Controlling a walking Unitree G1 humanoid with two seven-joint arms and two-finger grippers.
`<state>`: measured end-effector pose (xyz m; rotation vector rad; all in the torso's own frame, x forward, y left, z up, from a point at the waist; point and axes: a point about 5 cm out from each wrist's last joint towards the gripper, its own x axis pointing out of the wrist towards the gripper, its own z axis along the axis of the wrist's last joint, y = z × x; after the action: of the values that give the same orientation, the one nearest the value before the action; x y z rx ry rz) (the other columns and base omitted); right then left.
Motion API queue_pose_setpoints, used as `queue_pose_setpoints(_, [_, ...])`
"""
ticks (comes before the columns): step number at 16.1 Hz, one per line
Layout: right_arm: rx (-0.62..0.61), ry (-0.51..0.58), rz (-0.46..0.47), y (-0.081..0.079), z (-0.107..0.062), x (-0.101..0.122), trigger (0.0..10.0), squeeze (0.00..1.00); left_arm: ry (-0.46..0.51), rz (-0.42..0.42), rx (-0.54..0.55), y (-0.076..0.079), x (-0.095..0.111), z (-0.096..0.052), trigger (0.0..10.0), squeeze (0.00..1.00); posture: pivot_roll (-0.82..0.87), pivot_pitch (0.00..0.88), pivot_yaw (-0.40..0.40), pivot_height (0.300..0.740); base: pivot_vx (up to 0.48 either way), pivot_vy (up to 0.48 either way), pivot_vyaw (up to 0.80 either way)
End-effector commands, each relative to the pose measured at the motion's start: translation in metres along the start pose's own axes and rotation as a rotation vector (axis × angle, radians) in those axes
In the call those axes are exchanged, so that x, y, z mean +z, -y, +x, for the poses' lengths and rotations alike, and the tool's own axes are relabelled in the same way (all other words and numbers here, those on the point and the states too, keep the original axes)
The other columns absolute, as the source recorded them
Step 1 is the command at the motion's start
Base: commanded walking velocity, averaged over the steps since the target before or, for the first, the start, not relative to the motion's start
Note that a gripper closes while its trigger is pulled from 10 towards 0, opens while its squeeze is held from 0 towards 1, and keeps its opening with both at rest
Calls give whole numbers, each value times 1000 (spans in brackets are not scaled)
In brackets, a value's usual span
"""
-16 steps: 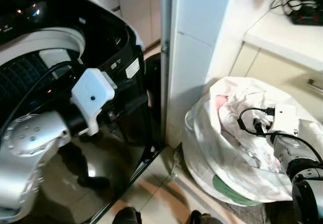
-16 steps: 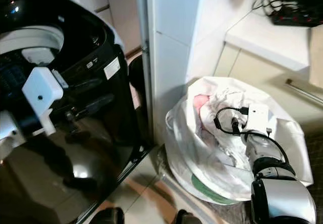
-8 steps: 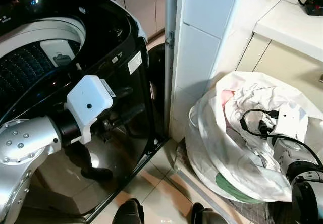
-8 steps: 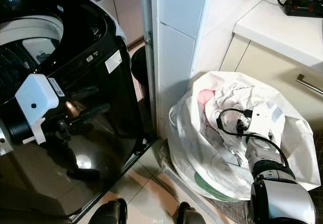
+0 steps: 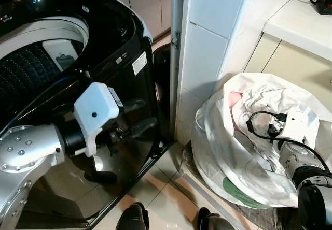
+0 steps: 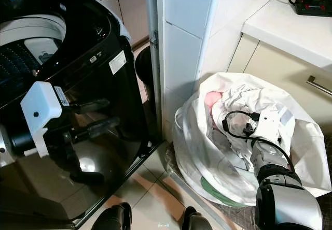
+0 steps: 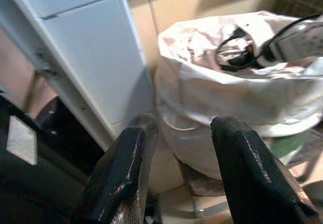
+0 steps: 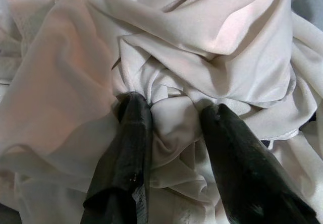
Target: Clothes washing
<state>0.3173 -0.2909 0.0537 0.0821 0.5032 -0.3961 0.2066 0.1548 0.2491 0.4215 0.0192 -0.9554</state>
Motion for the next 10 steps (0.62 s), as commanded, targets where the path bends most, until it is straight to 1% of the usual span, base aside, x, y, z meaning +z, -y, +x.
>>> queue_pose_setpoints(1, [-4,-16,21,1,0,-5,0,0,-4,-10,-24,3,1,-2,10000,0,368,213,59,740,0,0,0])
queue_pose_setpoints(6, [5,-5,33,1,0,-3,0,0,4,-33,-29,2,-2,2,10000,0,346,192,58,740,0,0,0])
queue_pose_setpoints(8, [17,44,63,-2,1,9,0,0,41,-61,16,-3,-3,7,10000,0,314,174,43,740,0,0,0])
queue_pose_setpoints(10, [54,128,127,-9,1,28,0,0,87,-111,85,-12,-6,11,10000,0,278,162,31,740,0,0,0])
